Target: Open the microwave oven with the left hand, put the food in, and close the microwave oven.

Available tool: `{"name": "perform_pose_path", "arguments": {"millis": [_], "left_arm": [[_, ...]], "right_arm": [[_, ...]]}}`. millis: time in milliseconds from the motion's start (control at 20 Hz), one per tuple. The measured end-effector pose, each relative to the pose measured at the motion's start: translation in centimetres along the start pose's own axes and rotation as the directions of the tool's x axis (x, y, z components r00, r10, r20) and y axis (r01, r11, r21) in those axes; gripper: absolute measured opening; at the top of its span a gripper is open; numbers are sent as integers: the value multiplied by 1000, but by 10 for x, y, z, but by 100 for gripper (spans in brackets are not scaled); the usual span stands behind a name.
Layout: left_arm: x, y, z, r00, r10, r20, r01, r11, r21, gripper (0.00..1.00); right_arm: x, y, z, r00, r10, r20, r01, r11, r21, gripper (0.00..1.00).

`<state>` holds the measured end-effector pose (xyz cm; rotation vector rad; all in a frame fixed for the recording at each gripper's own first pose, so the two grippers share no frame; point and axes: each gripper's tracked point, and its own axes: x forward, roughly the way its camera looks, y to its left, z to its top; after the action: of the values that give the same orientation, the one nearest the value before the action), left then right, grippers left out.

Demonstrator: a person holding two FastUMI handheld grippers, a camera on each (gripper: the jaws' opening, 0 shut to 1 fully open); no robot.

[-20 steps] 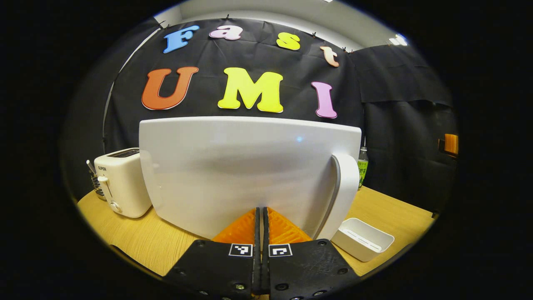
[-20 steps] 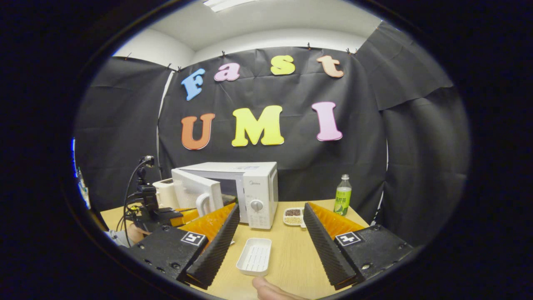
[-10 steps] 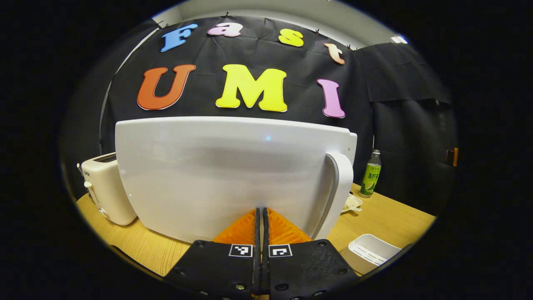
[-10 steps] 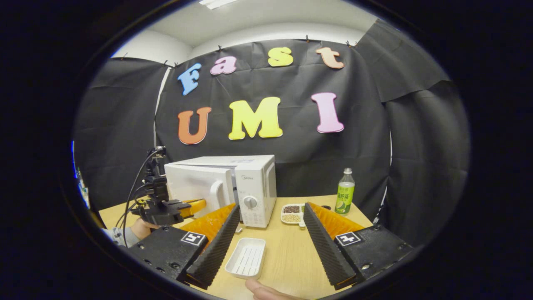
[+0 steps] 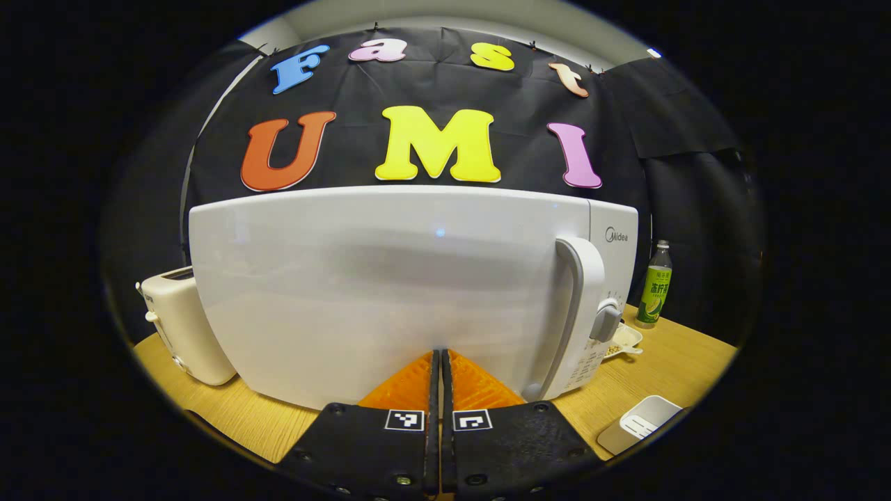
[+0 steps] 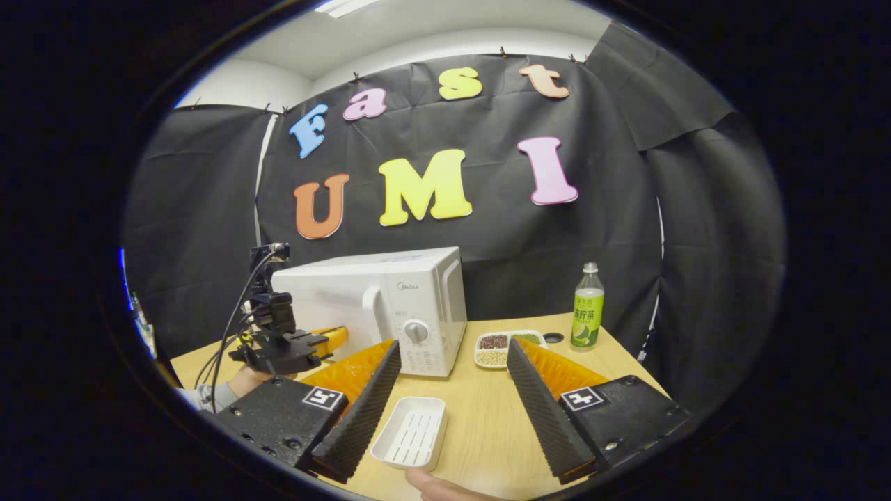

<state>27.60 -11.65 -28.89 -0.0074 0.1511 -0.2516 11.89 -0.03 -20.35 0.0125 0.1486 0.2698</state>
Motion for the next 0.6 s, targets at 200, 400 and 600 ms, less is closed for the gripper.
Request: {"name": "perform_pose_path", "arguments": {"millis": [200, 400, 600], "left_arm": [[0, 0, 2, 1000, -6, 6, 6, 999, -42, 1], [-4, 9, 1, 999, 29, -28, -31, 997, -64, 0], [-28, 10, -17, 991, 34, -128, -50, 991, -121, 10]], "right_arm": [[-4, 0, 1, 1000, -17, -5, 17, 1000, 5, 98], [-12, -1, 4, 999, -53, -8, 53, 999, 10, 98], [-23, -5, 8, 993, -117, -8, 117, 993, -2, 98]]}}
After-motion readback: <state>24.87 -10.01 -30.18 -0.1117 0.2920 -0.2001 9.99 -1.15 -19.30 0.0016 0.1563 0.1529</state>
